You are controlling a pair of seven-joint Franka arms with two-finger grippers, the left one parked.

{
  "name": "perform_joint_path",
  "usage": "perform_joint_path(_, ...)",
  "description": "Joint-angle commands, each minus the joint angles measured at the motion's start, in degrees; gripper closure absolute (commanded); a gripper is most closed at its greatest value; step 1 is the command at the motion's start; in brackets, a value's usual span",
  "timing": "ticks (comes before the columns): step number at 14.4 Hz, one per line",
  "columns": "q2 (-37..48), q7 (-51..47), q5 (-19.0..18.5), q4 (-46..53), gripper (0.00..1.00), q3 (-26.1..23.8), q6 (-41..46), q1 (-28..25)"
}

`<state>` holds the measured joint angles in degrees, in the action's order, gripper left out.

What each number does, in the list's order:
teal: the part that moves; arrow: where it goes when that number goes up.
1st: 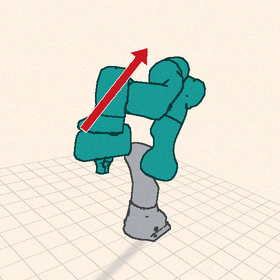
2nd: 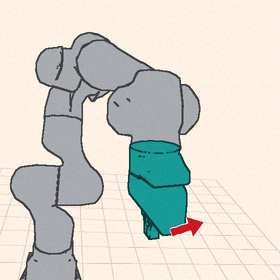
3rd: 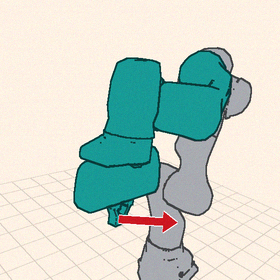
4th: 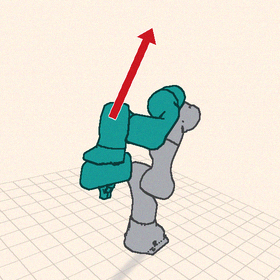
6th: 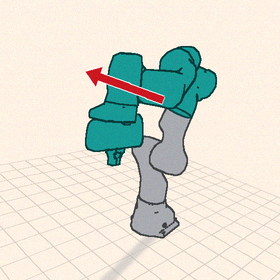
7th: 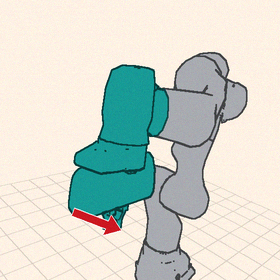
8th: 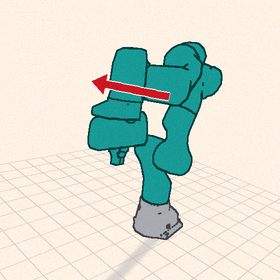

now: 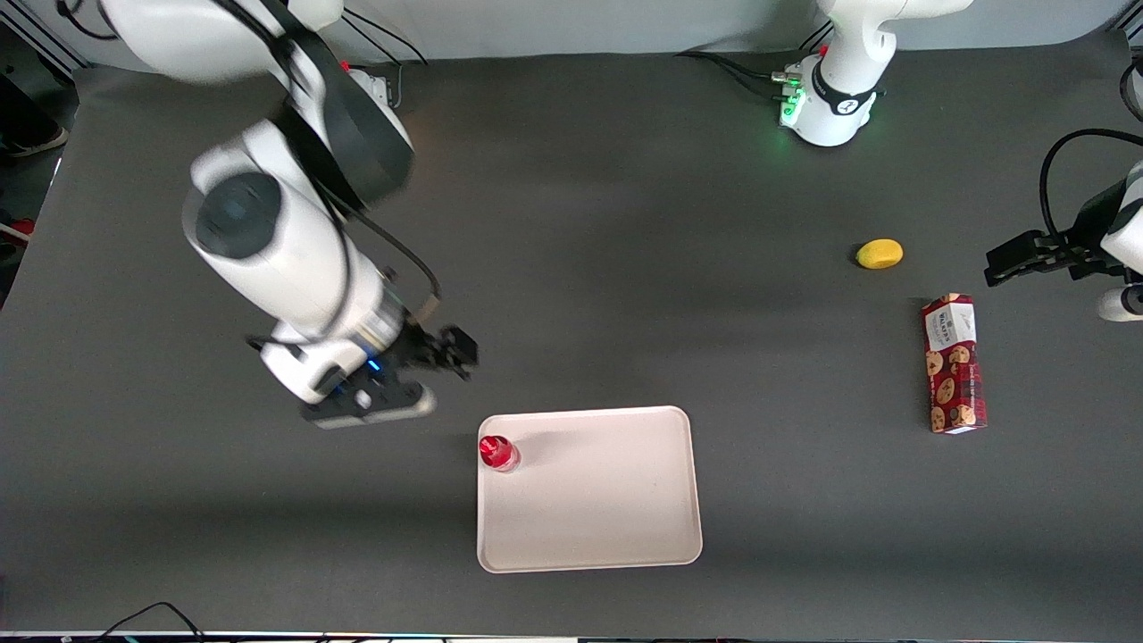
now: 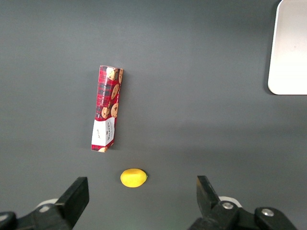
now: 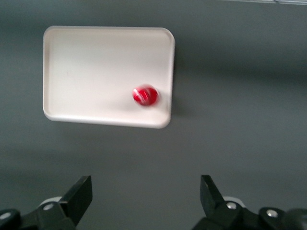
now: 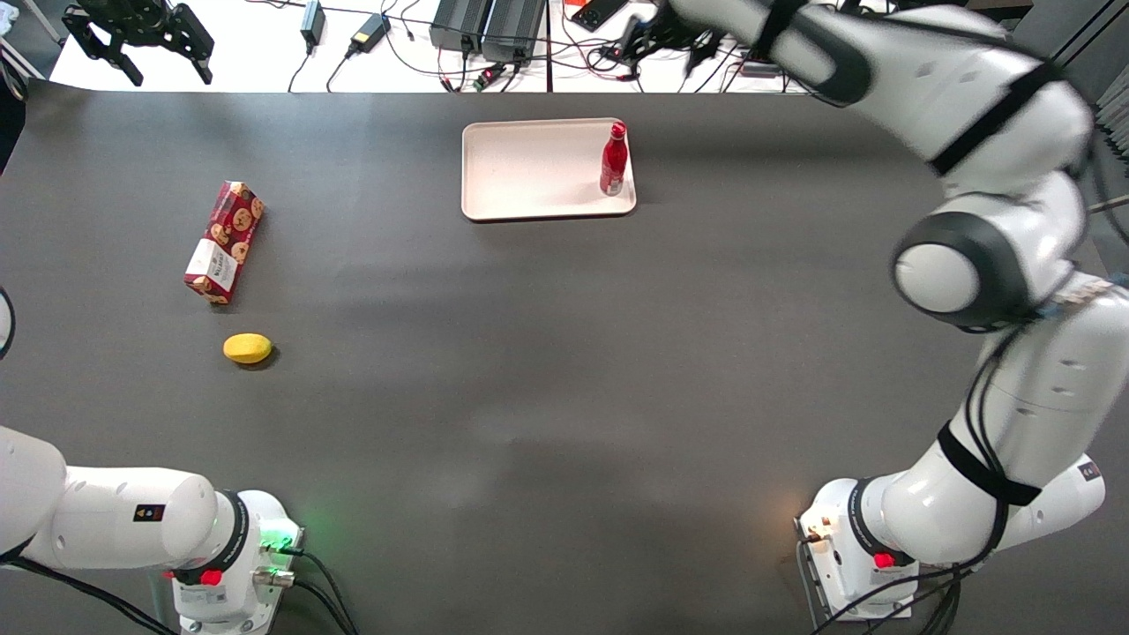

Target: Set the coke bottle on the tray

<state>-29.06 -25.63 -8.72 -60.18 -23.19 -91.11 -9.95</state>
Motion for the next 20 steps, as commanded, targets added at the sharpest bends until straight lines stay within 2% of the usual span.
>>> perform_joint_path(1, 11.9, 3.4, -0.8, -7.7, 0.00, -3.4, 8.4, 7.2)
perform_joint_path(3, 18.7, 12.1, -0.3, -11.3, 0.00, -0.7, 14.0, 9.9)
perform_joint_path(5, 25.6, 21.0, 2.2, -17.5, 0.00, 6.9, 15.1, 11.2)
perform_joint_path(7, 32.6, 27.8, 4.6, -25.7, 0.00, 15.6, 13.6, 11.1)
perform_joint_path(9, 38.8, 30.3, 4.7, -37.0, 0.00, 19.9, 7.5, 11.2)
perform_joint_path(12, 44.1, 31.2, 4.8, -49.4, 0.00, 21.3, -1.3, 11.2)
perform_joint_path(16, 42.9, 30.4, 8.9, -48.3, 0.00, 21.6, -1.5, 10.8)
perform_joint_path(20, 38.3, 30.4, 9.1, -41.8, 0.00, 21.5, 0.3, 10.7)
